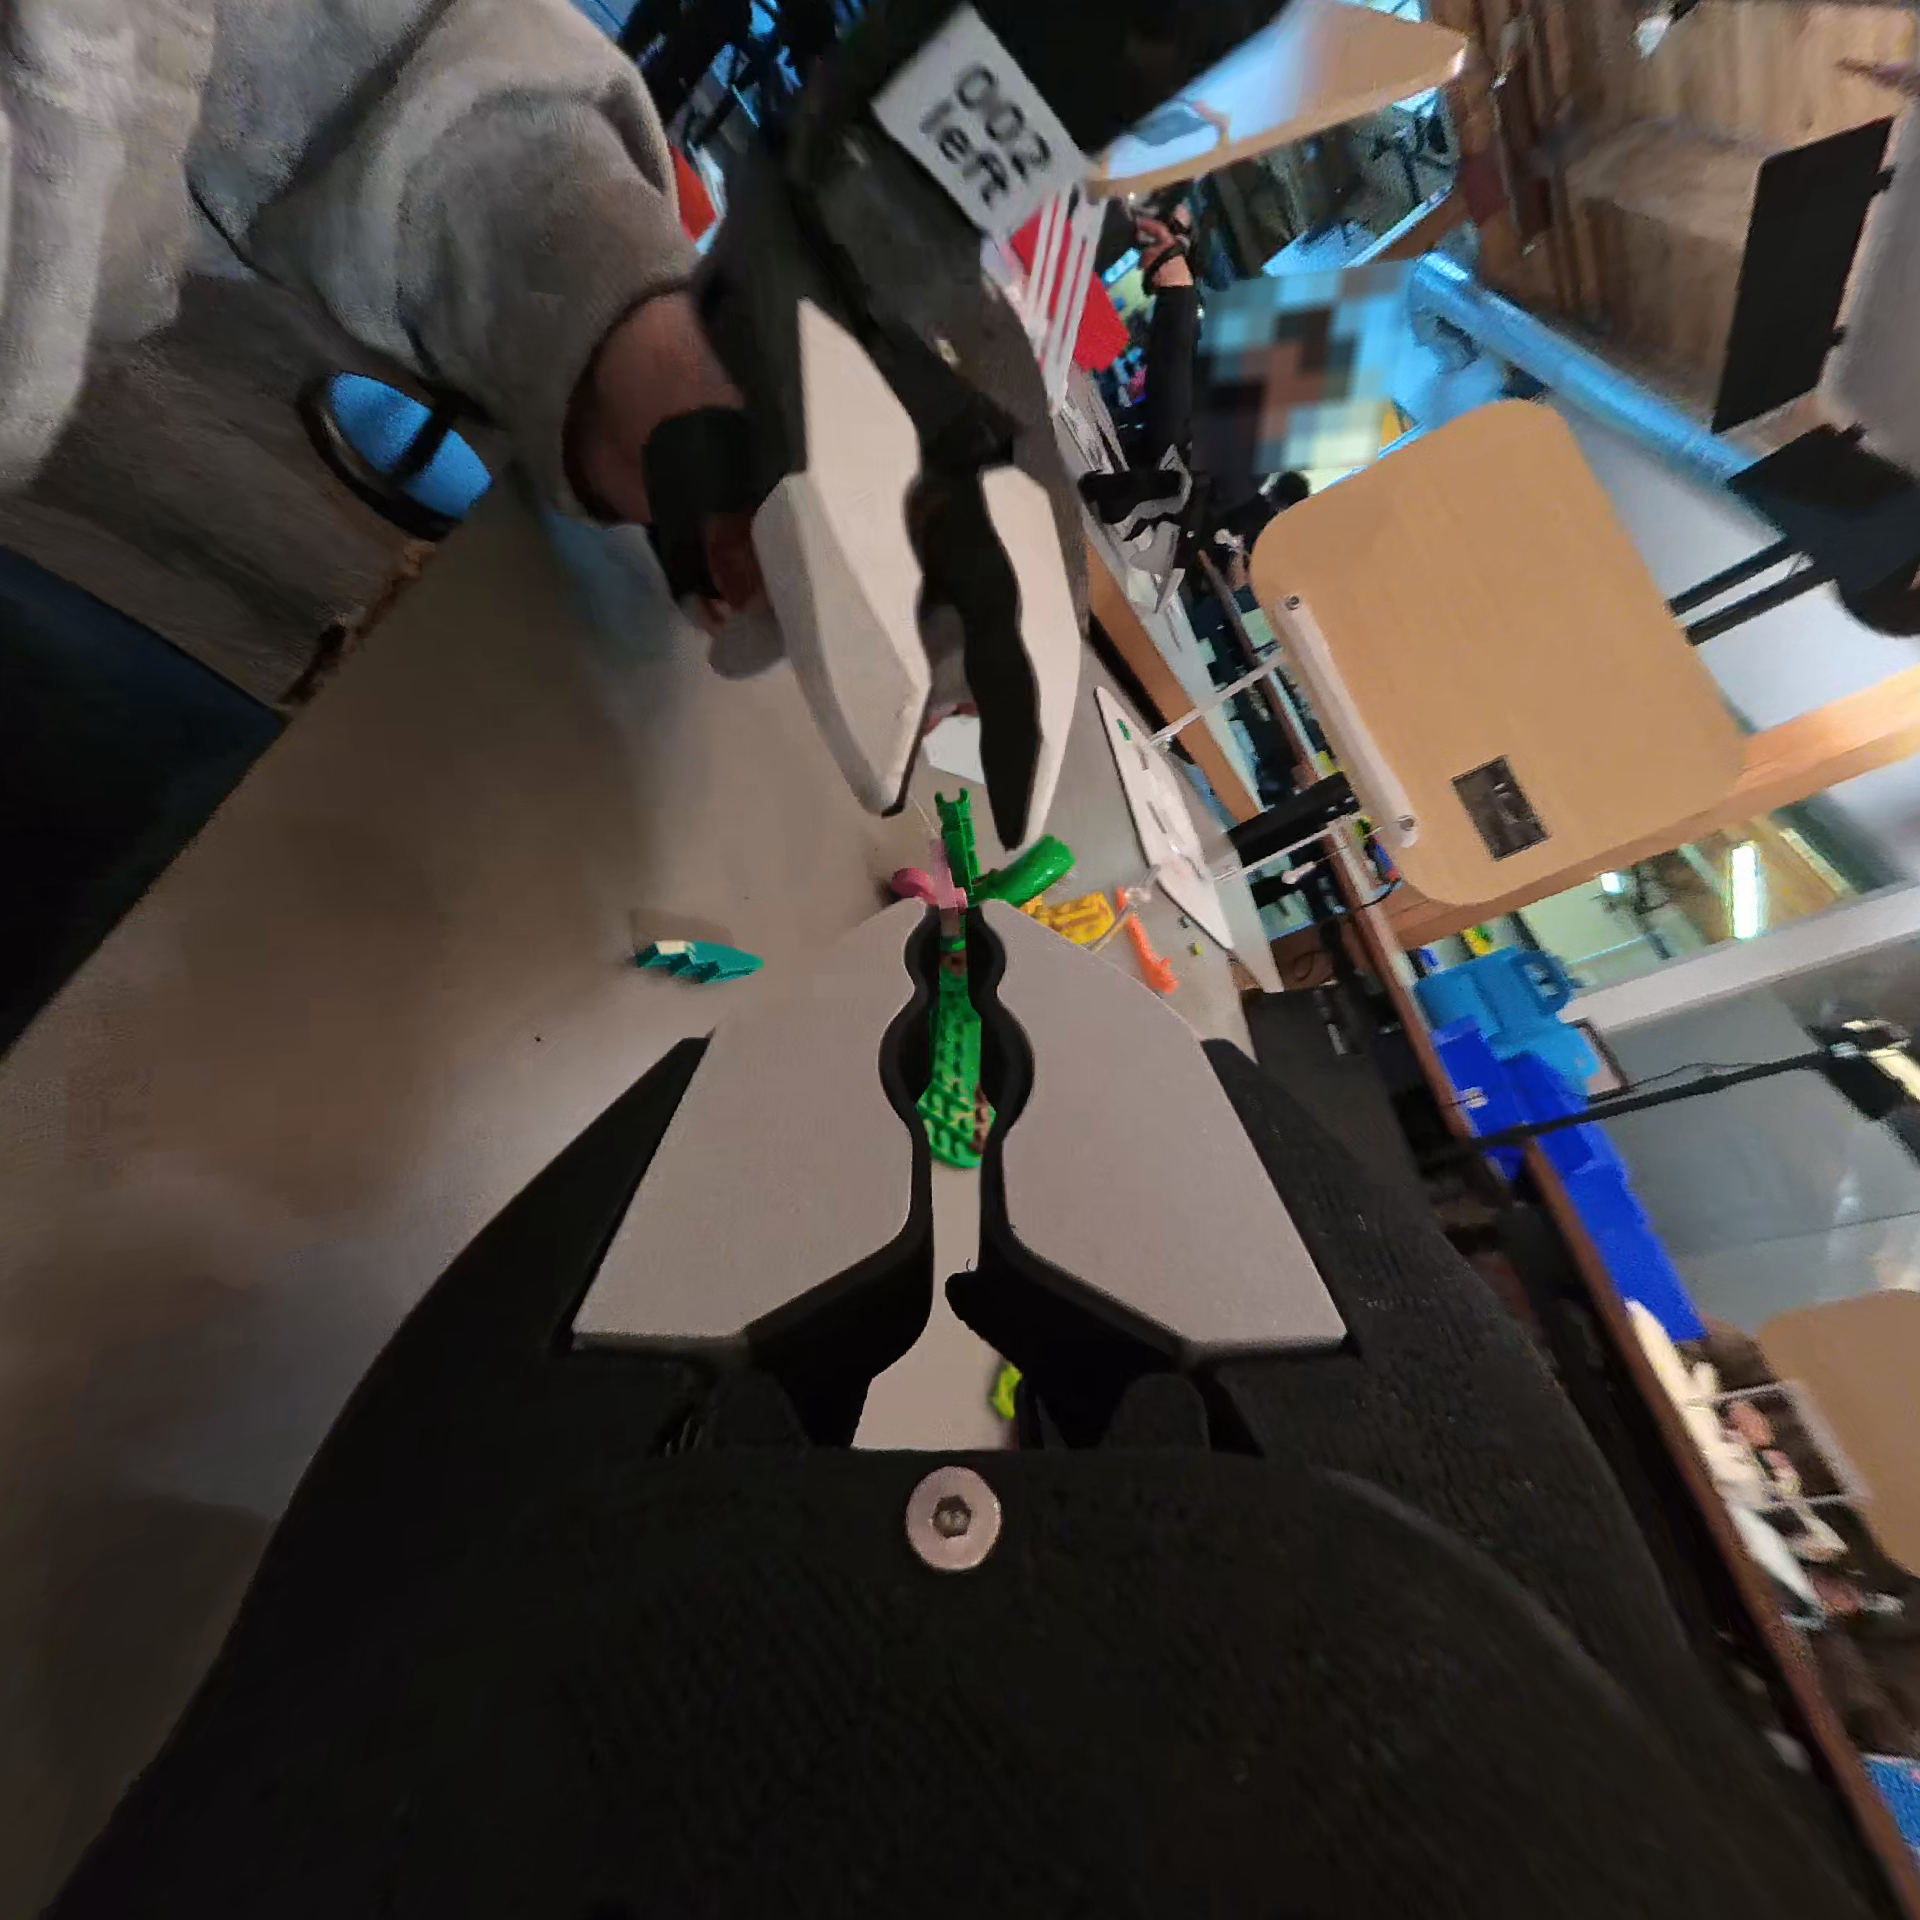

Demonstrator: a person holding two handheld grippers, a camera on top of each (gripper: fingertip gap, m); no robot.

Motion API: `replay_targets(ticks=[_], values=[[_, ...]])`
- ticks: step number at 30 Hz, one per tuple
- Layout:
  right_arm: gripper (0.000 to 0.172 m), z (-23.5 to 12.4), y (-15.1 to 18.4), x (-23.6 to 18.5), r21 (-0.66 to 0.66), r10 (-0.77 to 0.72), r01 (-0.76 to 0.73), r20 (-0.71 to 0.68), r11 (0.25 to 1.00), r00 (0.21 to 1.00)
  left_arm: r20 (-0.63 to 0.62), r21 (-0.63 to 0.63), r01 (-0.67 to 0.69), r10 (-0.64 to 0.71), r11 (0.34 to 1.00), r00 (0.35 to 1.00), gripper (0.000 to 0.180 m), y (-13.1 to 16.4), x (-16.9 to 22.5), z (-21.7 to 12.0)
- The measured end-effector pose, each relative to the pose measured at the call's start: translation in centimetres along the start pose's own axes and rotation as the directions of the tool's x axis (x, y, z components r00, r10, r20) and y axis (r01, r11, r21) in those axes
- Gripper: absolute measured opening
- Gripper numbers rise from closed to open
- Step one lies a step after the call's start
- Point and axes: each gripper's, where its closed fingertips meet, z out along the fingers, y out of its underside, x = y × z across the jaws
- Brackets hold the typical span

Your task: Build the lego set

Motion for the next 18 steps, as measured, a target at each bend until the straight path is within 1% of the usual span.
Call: replay_targets(ticks=[1, 2, 3, 5, 9, 11, 12, 13, 15, 18], values=[[0.002, 0.0, -0.1, 0.0, 0.009, 0.029, -0.029, 0.013, 1.000, 1.000, 0.041, -0.010, -0.099, 0.100, 0.995, 0.994, 0.023, 0.0, 0.0, -0.1], [0.002, -0.1, -0.2, -0.1, 0.016, 0.055, -0.056, 0.031, 0.998, 0.998, 0.072, -0.010, -0.176, 0.176, 0.984, 0.982, 0.014, -0.2, 0.0, -0.2], [0.002, -0.1, -0.2, -0.2, 0.020, 0.078, -0.079, 0.045, 0.997, 0.996, 0.092, 0.000, -0.229, 0.228, 0.973, 0.969, 0.008, -0.5, 0.2, -0.2], [0.002, -0.1, -0.3, -0.2, 0.029, 0.103, -0.105, 0.059, 0.994, 0.993, 0.081, 0.035, -0.287, 0.283, 0.957, 0.956, 0.008, -1.0, 1.1, -0.2], [0.002, -0.2, -0.3, -0.4, 0.030, 0.121, -0.124, 0.078, 0.992, 0.990, 0.080, 0.029, -0.315, 0.312, 0.949, 0.947, 0.016, -0.8, 1.2, 0.0], [0.002, -0.2, -0.3, -0.5, 0.027, 0.125, -0.128, 0.087, 0.991, 0.988, 0.082, 0.019, -0.325, 0.322, 0.946, 0.943, 0.024, -0.7, 1.3, 0.2], [0.002, -0.1, -0.3, -0.6, 0.027, 0.124, -0.126, 0.090, 0.992, 0.988, 0.077, 0.010, -0.331, 0.330, 0.943, 0.941, 0.024, -0.5, 1.4, 0.3], [0.002, -0.1, -0.3, -0.7, 0.026, 0.122, -0.125, 0.096, 0.992, 0.988, 0.076, 0.004, -0.337, 0.336, 0.942, 0.939, 0.021, -0.4, 1.4, 0.4], [0.002, -0.1, -0.4, -0.9, 0.027, 0.120, -0.124, 0.101, 0.992, 0.988, 0.087, 0.003, -0.350, 0.348, 0.937, 0.933, 0.010, -0.5, 1.5, 0.4], [0.002, -0.1, -0.4, -0.9, 0.027, 0.122, -0.125, 0.102, 0.992, 0.987, 0.080, -0.005, -0.355, 0.354, 0.935, 0.932, 0.006, -0.4, 1.4, 0.3]])
